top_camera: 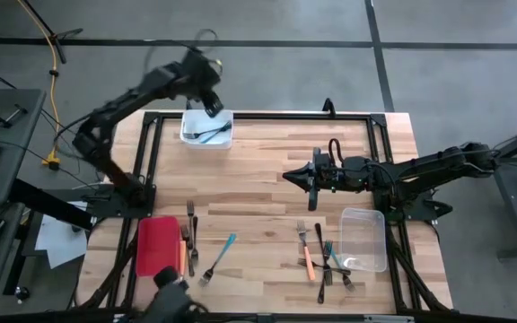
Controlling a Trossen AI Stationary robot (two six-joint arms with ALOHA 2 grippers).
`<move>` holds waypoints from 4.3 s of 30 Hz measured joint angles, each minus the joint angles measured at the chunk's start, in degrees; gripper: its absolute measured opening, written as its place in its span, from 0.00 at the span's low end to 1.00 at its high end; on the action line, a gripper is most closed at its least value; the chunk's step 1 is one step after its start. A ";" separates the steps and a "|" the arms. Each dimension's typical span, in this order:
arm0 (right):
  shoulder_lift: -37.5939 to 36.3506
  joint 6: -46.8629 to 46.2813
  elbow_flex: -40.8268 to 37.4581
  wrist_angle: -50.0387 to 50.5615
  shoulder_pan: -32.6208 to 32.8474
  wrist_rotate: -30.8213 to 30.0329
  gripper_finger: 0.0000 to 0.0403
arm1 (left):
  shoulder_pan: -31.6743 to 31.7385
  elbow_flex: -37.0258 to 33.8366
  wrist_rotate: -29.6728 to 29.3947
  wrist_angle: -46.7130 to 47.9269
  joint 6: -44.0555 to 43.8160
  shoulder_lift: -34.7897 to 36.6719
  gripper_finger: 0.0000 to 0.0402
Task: Sort silverware by color (type)
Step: Put the blue fork into the white bin
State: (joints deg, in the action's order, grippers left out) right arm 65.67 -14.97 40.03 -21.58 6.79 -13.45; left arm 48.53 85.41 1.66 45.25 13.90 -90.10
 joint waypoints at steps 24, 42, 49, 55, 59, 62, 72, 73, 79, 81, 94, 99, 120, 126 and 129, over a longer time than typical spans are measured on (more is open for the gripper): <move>0.00 0.02 0.00 -0.02 -0.04 0.13 0.01 | -25.15 -28.64 7.76 -32.90 -22.18 37.16 0.39; 0.00 3.90 0.04 -3.13 -0.07 0.12 0.01 | -56.65 -46.38 -22.21 -63.55 -20.39 33.96 0.39; 0.00 3.90 0.04 -3.10 -0.07 0.12 0.01 | -56.62 -46.38 -21.79 -63.60 -20.25 34.00 0.39; 0.00 3.48 0.04 -3.10 -0.07 0.11 0.01 | -56.62 -46.38 -21.66 -63.31 -20.16 34.00 0.39; 0.00 3.48 0.04 -3.09 -0.07 0.13 0.01 | -56.62 -46.38 -21.65 -63.05 -19.16 34.00 0.39; 0.00 3.48 0.04 -3.08 -0.07 0.11 0.01 | -56.62 -46.38 -21.65 -62.93 -19.20 34.00 0.39; 0.00 3.50 0.04 -2.78 -0.07 0.11 0.01 | -62.35 -32.34 -15.30 -28.27 -28.86 29.31 0.39; 0.00 3.49 0.02 -2.63 -0.07 0.11 0.01 | -63.88 -30.06 -14.13 -24.01 -30.00 27.91 0.39; 0.00 3.49 0.02 -1.35 -0.07 0.12 0.01 | -74.53 -22.92 -8.54 -10.16 -34.90 17.54 0.39; 0.00 3.48 0.02 -0.76 -0.07 0.11 0.01 | -77.88 -22.91 -6.79 -9.92 -37.49 13.95 0.39; 0.00 5.55 0.02 5.88 -0.07 0.11 0.01 | -81.80 -22.99 -0.30 -10.71 -67.89 -8.00 0.39; 0.00 6.49 0.02 6.38 -0.07 0.11 0.01 | -80.87 -22.99 0.00 -10.93 -72.40 -12.73 0.39; 0.00 7.98 0.02 9.02 -0.07 0.11 0.01 | -79.94 -23.72 -5.93 -10.16 -69.04 -16.88 0.21; 0.00 7.98 0.02 9.07 -0.07 0.11 0.01 | -78.86 -24.38 -5.73 -9.92 -65.43 -16.87 0.03; 0.00 7.98 0.02 9.07 -0.07 0.11 0.01 | -77.94 -24.51 -4.95 -11.02 -63.42 -16.86 0.02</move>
State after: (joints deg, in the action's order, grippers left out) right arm 65.67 -6.98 40.05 -12.51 6.72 -13.34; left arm -29.41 60.90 -3.29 34.23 -49.52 -106.96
